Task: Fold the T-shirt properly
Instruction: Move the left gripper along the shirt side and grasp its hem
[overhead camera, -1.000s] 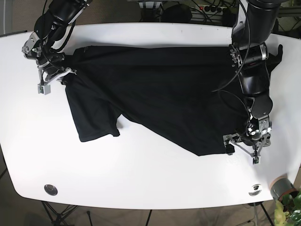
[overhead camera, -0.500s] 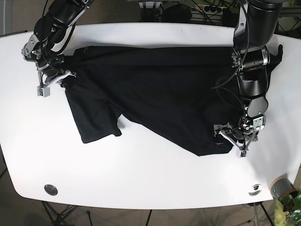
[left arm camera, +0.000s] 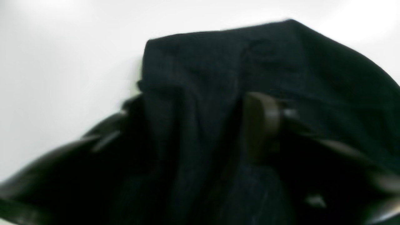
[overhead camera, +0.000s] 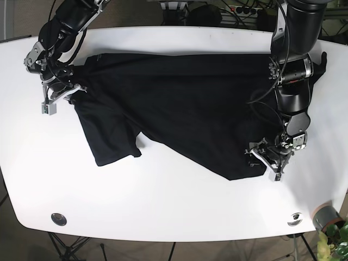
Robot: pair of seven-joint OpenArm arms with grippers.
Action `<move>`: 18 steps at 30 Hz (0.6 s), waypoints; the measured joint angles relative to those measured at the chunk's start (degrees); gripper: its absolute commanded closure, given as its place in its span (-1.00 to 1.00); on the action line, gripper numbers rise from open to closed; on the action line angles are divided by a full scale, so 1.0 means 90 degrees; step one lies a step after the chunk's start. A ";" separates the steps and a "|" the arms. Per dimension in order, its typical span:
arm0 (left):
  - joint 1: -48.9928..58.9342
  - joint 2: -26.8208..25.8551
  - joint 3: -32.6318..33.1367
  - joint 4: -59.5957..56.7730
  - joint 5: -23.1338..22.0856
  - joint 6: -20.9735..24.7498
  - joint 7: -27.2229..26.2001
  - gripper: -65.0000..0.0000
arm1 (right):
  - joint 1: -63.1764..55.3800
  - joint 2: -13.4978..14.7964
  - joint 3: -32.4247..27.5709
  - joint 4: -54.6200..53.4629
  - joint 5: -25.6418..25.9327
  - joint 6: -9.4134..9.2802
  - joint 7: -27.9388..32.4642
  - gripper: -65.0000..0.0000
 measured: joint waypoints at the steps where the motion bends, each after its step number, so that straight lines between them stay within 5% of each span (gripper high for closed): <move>1: 0.0007 -0.0002 -0.0010 -0.0010 -0.0012 -0.0029 0.0022 0.62 | -0.0002 -0.0002 0.0000 0.0000 0.0000 0.0000 0.0000 0.90; 4: 0.0063 -0.0002 -0.0022 -0.0010 -0.0015 -0.0100 0.0010 1.00 | -0.0002 0.0000 0.0000 0.0000 -0.0002 0.0000 -0.0002 0.90; 11: 0.0185 -0.0024 -0.0034 0.0005 -0.0117 -0.0590 -0.0085 1.00 | 0.0000 0.0012 -0.0107 0.0000 -0.0010 0.0000 -0.0002 0.92; 13: 0.0185 -0.0029 -0.0041 0.0049 -0.0117 -0.1156 0.0226 1.00 | -0.0005 0.0041 -0.0359 0.0000 -0.0090 0.0000 -0.0032 0.93; 18: 0.0498 0.0134 -0.0782 0.1022 -0.0015 -0.1265 0.1358 1.00 | 0.0032 0.0053 -0.0556 0.0000 0.0104 0.0029 0.0000 0.93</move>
